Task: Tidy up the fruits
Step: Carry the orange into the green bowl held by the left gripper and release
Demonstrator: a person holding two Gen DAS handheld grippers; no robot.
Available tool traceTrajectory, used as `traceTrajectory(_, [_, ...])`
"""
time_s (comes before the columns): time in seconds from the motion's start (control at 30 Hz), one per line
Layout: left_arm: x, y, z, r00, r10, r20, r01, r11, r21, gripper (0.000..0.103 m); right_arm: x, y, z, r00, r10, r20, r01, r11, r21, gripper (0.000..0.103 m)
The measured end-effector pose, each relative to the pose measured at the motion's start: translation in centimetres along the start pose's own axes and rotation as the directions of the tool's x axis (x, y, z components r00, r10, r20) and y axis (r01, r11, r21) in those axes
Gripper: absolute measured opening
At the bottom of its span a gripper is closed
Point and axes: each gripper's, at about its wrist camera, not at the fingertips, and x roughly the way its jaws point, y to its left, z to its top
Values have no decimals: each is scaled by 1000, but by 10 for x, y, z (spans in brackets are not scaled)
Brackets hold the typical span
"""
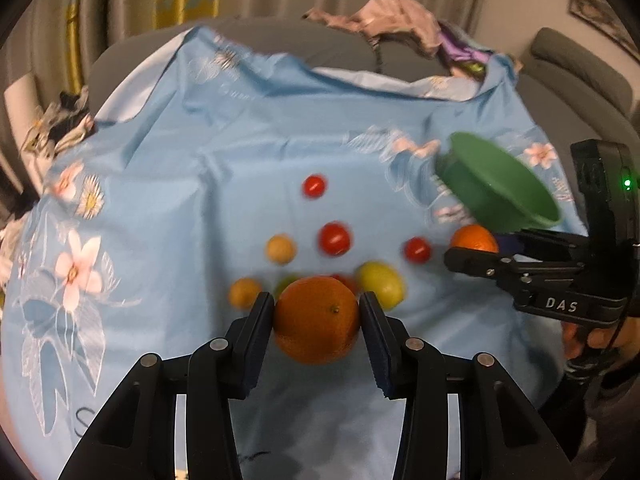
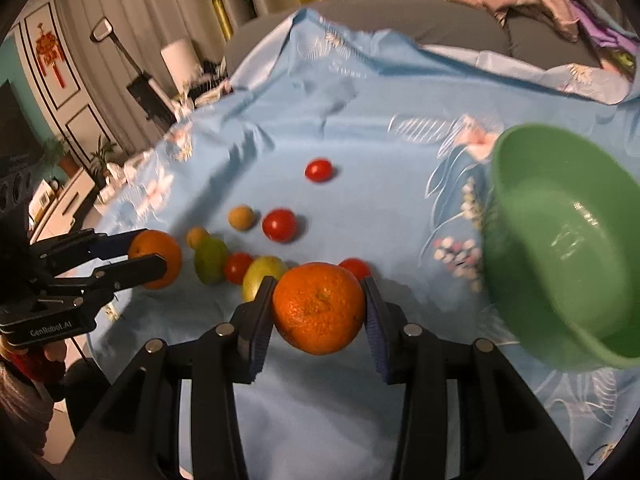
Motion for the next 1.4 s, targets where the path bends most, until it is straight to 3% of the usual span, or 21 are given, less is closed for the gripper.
traceTrajectory(0.13, [-4, -28, 20, 998, -54, 39, 52, 997, 52, 44, -27, -12, 3, 997, -16, 73, 15, 1000, 21, 42])
traceTrajectory(0.33, [8, -73, 54, 990, -122, 72, 112, 985, 134, 44, -64, -56, 0, 981, -116, 156, 100, 989, 107, 42])
traceTrajectory(0.53, [33, -128, 88, 968, -239, 83, 215, 950, 226, 44, -88, -102, -12, 959, -220, 178, 181, 961, 211, 42])
traceTrajectory(0.7, [63, -164, 101, 957, -286, 44, 265, 928, 262, 44, -88, -123, -20, 950, -265, 168, 220, 944, 244, 42])
traceTrajectory(1.03, [93, -179, 97, 971, -236, -43, 238, 930, 280, 44, -82, -136, -22, 952, -267, 147, 226, 941, 251, 46])
traceTrajectory(1.17, [77, -176, 99, 972, -235, -6, 227, 929, 293, 48, -89, -133, -22, 950, -269, 161, 223, 940, 258, 56])
traceTrajectory(1.23, [67, -170, 99, 973, -230, 17, 215, 932, 291, 50, -94, -129, -23, 947, -275, 168, 227, 939, 256, 56])
traceTrajectory(1.3, [57, -163, 97, 978, -207, 33, 189, 939, 288, 59, -100, -126, -24, 946, -274, 176, 224, 940, 259, 56])
traceTrajectory(1.4, [38, -139, 85, 983, -177, 52, 158, 954, 255, 60, -108, -122, -27, 945, -272, 180, 222, 940, 259, 56])
